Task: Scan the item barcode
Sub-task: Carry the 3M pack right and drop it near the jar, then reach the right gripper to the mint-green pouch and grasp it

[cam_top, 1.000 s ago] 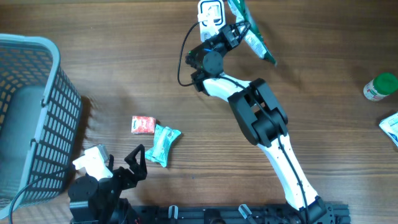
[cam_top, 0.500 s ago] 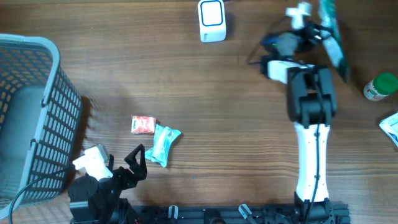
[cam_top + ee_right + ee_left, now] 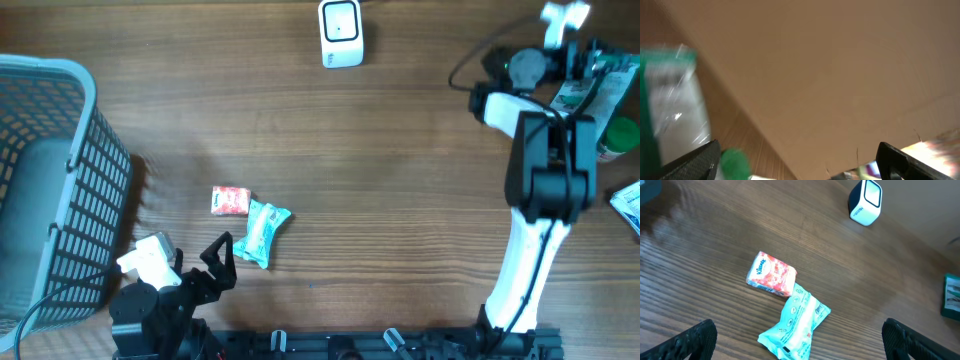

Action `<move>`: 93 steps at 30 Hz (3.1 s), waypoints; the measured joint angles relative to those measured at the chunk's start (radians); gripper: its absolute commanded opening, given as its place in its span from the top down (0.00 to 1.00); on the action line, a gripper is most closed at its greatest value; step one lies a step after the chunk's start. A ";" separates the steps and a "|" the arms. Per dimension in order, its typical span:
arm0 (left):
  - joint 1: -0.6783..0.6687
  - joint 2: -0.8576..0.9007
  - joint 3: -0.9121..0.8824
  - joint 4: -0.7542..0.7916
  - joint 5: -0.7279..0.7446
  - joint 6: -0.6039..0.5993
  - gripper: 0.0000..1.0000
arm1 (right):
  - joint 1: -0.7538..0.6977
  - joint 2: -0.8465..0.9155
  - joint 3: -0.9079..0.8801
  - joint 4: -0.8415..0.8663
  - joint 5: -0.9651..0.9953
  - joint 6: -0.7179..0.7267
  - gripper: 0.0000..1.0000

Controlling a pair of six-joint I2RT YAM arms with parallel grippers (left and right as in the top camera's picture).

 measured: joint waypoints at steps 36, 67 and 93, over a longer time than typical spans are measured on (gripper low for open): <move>0.000 0.000 -0.001 -0.001 0.000 0.000 0.00 | 0.783 -0.447 0.281 -2.468 -1.800 2.019 0.00; 0.000 0.000 -0.001 0.000 0.000 0.000 0.00 | 1.086 -0.277 -0.159 -2.003 -1.685 3.124 0.96; 0.000 0.000 -0.001 -0.001 0.000 0.000 0.00 | 0.970 -0.367 -0.039 -2.683 -1.687 3.325 0.00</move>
